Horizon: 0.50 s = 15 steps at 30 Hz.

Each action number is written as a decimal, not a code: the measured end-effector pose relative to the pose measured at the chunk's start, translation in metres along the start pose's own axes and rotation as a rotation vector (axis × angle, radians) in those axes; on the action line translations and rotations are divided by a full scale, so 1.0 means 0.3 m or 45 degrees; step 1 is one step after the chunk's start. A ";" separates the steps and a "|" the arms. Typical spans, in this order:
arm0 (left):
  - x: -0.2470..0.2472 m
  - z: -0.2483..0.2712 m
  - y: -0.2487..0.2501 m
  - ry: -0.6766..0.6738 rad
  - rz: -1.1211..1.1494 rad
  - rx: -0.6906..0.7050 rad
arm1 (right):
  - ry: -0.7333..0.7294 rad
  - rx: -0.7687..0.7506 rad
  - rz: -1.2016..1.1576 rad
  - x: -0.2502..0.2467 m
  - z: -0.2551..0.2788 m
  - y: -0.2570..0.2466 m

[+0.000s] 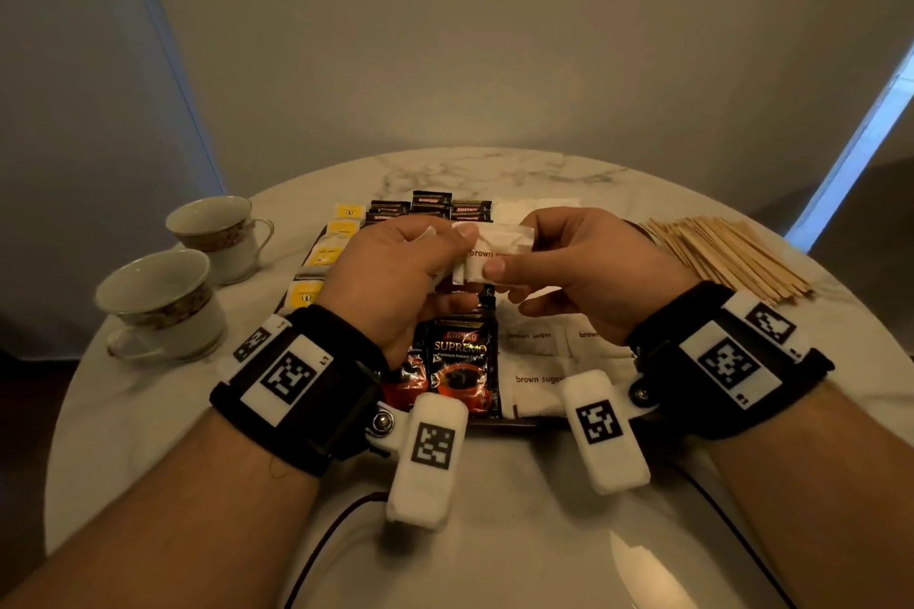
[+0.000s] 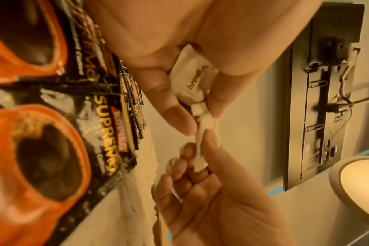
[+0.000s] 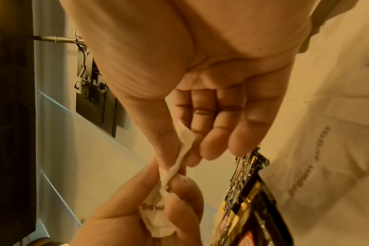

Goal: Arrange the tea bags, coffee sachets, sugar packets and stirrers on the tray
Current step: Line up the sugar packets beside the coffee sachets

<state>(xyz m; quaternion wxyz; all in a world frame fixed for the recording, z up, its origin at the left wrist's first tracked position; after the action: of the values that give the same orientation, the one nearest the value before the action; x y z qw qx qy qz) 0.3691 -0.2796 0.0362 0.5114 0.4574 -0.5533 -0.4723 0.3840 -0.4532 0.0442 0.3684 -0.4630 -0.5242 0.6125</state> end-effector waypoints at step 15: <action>-0.028 -0.015 0.007 0.146 0.056 -0.053 | 0.380 0.258 0.190 -0.089 -0.024 0.054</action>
<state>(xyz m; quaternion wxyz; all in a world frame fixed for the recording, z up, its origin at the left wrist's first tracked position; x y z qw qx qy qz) 0.3742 -0.2712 0.0372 0.5620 0.4608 -0.5229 -0.4454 0.3993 -0.4788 0.0330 0.4403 -0.5468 -0.3635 0.6123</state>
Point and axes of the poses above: each hand's wrist, its own z-axis away from the middle knuckle, its own x-axis out of the palm, y = z × x, the point moved 3 cm from there along -z, towards the middle knuckle, and after that the axes turned 3 degrees about -y, right-handed, at the moved point
